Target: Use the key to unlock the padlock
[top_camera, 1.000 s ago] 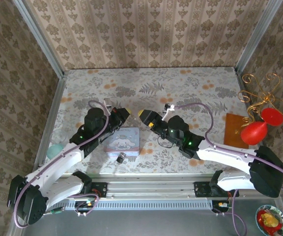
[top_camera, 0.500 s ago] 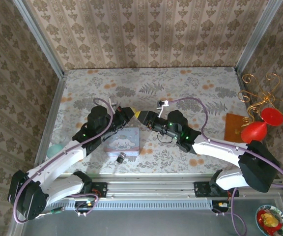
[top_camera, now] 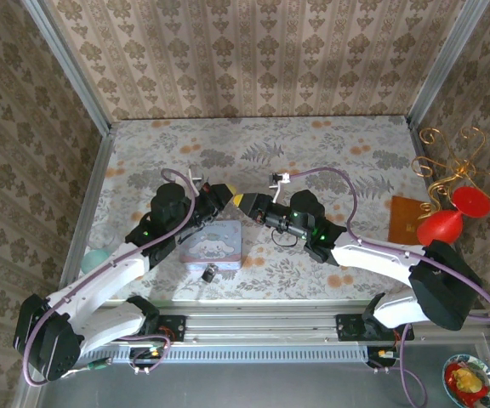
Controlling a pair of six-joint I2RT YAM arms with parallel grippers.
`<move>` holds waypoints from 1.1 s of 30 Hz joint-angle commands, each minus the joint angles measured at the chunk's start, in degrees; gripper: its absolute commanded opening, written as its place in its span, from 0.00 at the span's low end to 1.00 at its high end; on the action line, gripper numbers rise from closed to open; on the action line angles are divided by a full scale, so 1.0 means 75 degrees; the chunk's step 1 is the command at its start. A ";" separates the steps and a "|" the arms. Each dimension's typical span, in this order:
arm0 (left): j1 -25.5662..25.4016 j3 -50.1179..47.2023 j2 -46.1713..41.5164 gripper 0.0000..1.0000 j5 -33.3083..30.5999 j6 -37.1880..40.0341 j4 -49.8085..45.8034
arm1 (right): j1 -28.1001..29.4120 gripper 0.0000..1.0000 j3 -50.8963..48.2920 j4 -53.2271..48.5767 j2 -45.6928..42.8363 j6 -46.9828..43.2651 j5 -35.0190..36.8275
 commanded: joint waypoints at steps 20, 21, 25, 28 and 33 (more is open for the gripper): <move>0.0497 0.0853 -0.0674 0.37 -0.0435 0.1660 -0.2850 | 0.0006 0.00 0.0297 -0.1504 -0.0779 -0.1074 -0.0005; 0.0621 0.1229 -0.0709 0.43 -0.0583 0.2213 -0.3824 | 0.0013 0.00 0.0437 -0.2430 -0.1038 -0.1439 0.0131; 0.0789 0.1984 -0.0855 0.54 -0.1255 0.3721 -0.6369 | 0.0009 0.00 0.0852 -0.5245 -0.1927 -0.2780 0.0712; 0.0656 0.2237 -0.0813 0.54 -0.1513 0.4140 -0.7625 | 0.0016 0.00 0.0910 -0.6365 -0.2379 -0.3208 0.1010; -0.0480 0.2296 -0.0611 0.56 -0.2492 0.4080 -0.9131 | 0.0010 0.00 0.0703 -0.7162 -0.2727 -0.3385 0.1123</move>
